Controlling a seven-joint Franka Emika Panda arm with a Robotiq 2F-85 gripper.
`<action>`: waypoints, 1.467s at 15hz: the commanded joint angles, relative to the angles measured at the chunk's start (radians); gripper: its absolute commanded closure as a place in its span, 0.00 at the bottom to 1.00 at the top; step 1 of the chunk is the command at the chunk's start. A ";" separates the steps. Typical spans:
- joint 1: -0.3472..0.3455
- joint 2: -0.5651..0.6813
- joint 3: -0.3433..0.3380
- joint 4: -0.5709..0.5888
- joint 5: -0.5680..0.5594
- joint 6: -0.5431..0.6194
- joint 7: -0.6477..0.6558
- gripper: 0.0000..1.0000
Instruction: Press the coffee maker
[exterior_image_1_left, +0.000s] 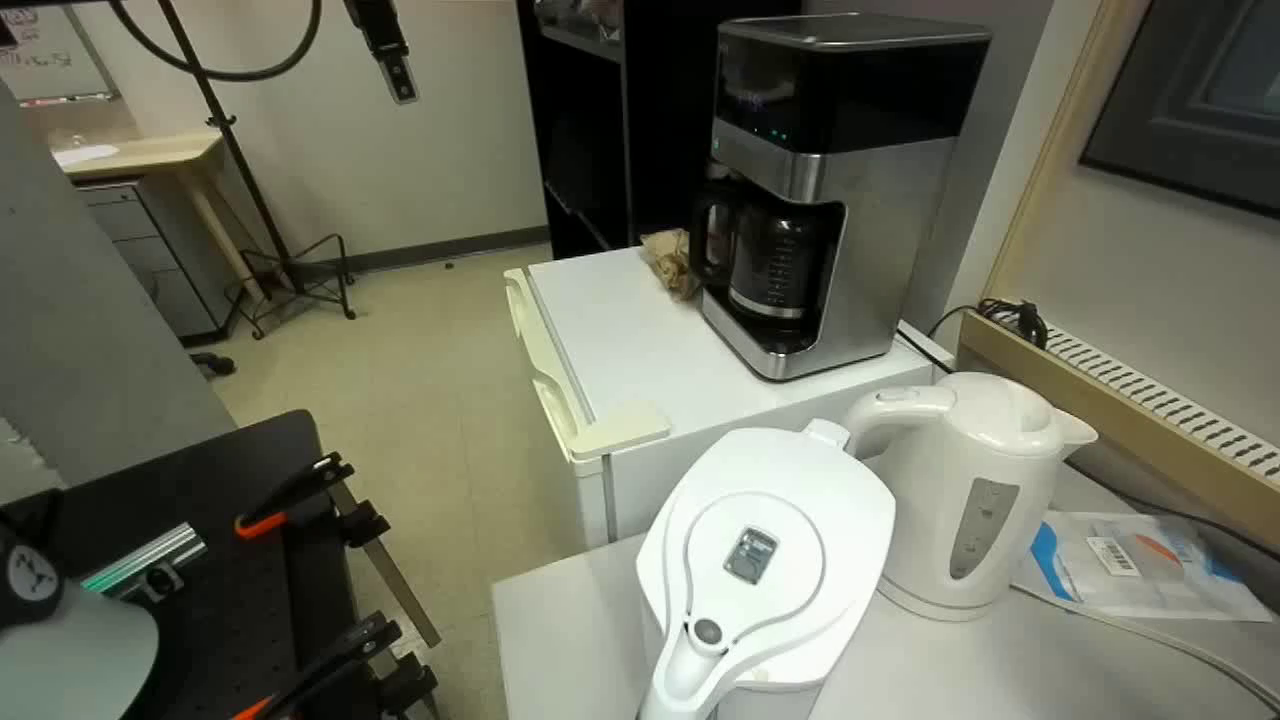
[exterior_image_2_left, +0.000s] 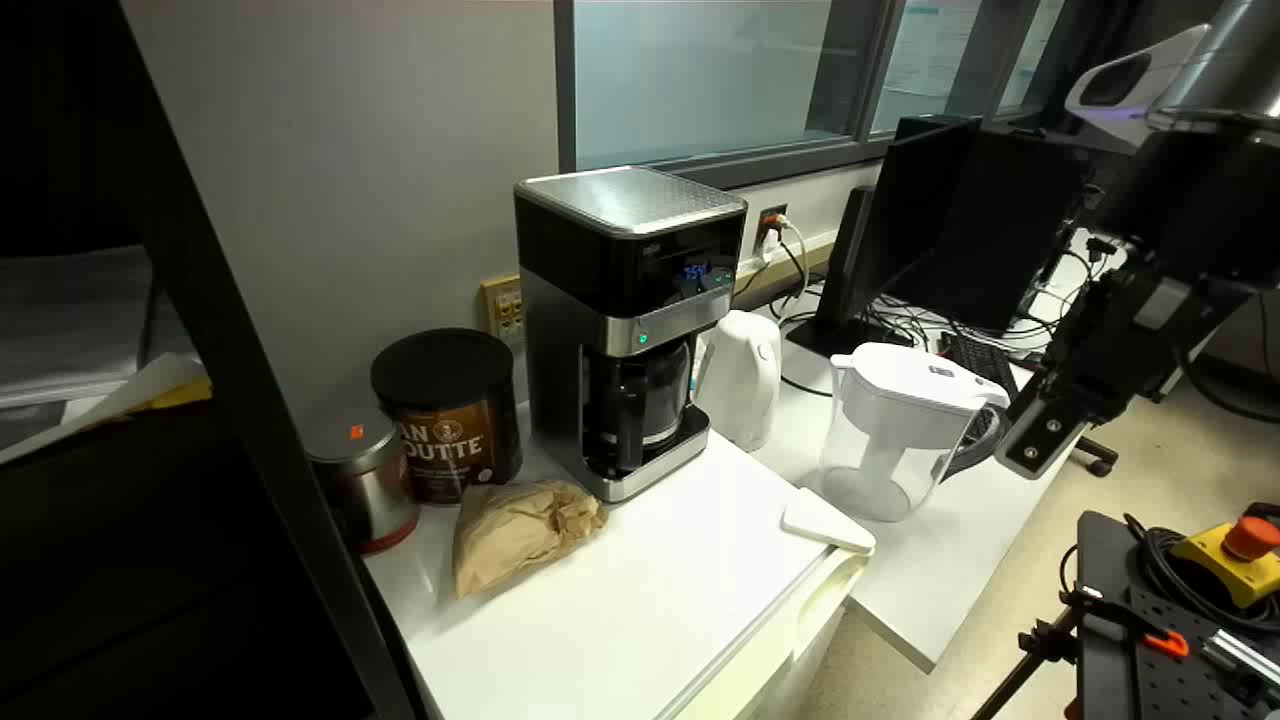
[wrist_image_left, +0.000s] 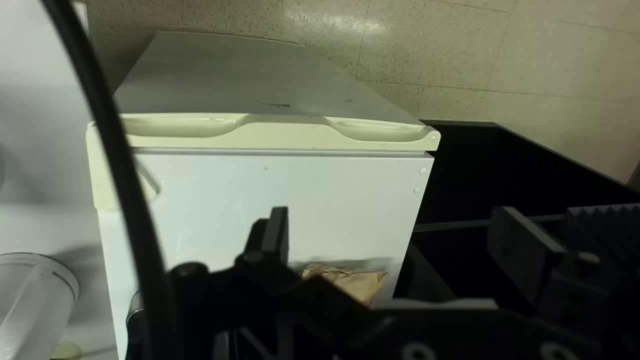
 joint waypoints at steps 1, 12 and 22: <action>0.001 0.000 -0.001 0.002 -0.001 -0.003 0.001 0.00; -0.056 0.035 0.034 0.010 -0.140 0.053 0.019 0.00; -0.248 0.125 0.136 0.009 -0.703 0.284 0.121 0.63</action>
